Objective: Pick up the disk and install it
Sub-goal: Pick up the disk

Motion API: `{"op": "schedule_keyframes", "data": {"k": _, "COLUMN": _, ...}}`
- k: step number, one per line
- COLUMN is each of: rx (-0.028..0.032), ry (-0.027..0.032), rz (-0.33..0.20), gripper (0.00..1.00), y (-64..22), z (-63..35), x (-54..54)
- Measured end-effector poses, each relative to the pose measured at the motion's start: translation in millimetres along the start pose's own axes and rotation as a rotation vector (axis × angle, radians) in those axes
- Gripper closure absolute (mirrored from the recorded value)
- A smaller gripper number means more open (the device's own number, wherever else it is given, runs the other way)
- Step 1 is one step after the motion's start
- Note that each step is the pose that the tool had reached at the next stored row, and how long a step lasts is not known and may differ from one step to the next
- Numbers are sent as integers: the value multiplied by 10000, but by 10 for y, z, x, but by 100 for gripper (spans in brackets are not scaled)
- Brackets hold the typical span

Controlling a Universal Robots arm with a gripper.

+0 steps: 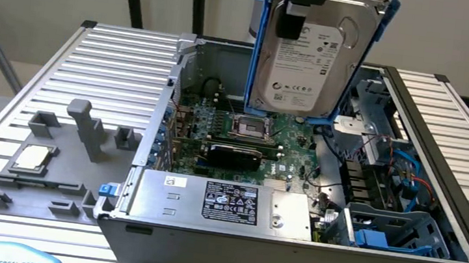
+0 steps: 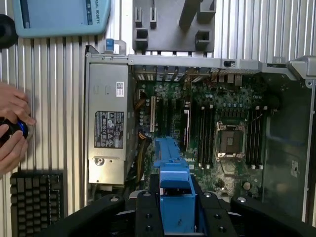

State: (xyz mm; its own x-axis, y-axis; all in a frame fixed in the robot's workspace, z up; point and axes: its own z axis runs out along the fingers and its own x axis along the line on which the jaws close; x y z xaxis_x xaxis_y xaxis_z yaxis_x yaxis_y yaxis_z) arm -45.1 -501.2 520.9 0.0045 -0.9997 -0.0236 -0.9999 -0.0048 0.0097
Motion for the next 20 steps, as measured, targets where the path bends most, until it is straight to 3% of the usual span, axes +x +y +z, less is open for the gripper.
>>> {"op": "schedule_keyframes", "data": {"k": 10, "rx": 0, "ry": -8, "rz": -1, "gripper": 67, "y": -347, "z": -8, "x": 211}}
{"op": "schedule_keyframes", "data": {"k": 20, "rx": 0, "ry": -14, "rz": -1, "gripper": 67, "y": -642, "z": -17, "x": 440}}
